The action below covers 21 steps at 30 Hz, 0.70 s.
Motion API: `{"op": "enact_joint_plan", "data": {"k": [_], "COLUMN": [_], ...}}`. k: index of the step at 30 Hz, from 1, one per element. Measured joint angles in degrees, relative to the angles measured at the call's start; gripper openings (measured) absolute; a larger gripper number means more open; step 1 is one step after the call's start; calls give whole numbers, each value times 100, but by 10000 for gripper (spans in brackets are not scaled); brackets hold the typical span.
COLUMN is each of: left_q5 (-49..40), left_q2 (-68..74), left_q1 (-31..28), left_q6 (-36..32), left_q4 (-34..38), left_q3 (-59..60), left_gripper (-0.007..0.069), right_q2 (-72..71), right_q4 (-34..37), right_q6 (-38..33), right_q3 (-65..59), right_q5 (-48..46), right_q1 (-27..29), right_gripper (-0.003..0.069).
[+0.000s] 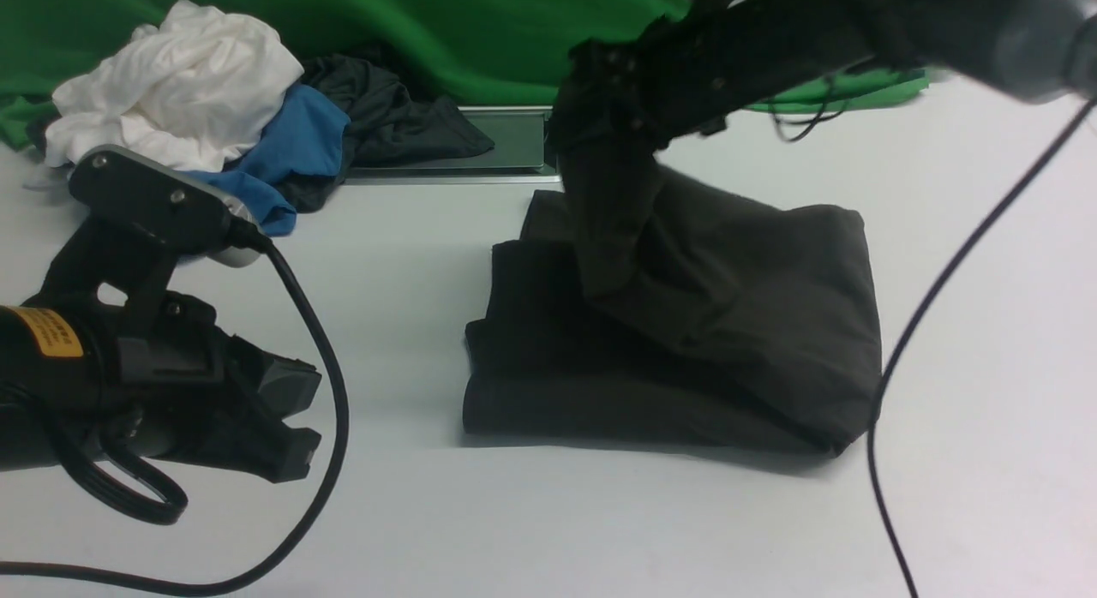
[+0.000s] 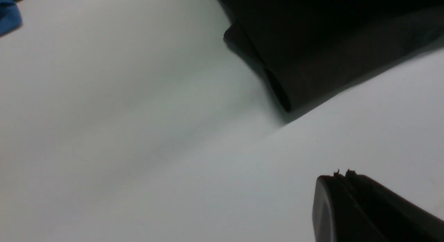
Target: Fold a long-sleeved shirt on a white desktop.
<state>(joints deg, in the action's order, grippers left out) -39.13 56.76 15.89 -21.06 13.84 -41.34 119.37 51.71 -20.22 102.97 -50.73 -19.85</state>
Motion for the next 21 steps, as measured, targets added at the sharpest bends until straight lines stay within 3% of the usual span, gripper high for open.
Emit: {"op": "enact_joint_plan", "data": {"k": [4, 6, 8, 9, 10, 12, 14, 17, 18, 19, 21], "left_q5": [14, 14, 14, 14, 14, 14, 14, 14, 14, 14, 54], "left_q2": [0, 0, 0, 0, 0, 0, 0, 0, 0, 0, 75], "left_q1": [0, 0, 0, 0, 0, 0, 0, 0, 0, 0, 0], "left_q6": [0, 0, 0, 0, 0, 0, 0, 0, 0, 0, 0], "left_q4": [0, 0, 0, 0, 2, 2, 2, 2, 2, 7, 78], "left_q3": [0, 0, 0, 0, 0, 0, 0, 0, 0, 0, 0], "left_gripper": [19, 19, 19, 19, 19, 19, 19, 19, 19, 19, 19], "right_q2": [215, 250, 254, 254, 248, 195, 58, -211, -376, -401, -631], "right_q4": [8, 14, 14, 14, 20, -98, -488, -1506, -2176, -2295, -3887], "right_q6": [294, 455, 546, 553, 565, 565, 569, 718, 901, 985, 1571], "right_q3": [66, 87, 181, 195, 311, 522, 683, 734, 704, 693, 422], "right_q5": [-36, -42, -161, -202, -348, -727, -1121, -1557, -1699, -1713, -1831], "right_q1": [-29, -29, -29, -20, -2, 95, 235, 426, 482, 487, 519], "right_gripper": [140, 229, 376, 389, 468, 520, 499, 388, 314, 303, 197]}}
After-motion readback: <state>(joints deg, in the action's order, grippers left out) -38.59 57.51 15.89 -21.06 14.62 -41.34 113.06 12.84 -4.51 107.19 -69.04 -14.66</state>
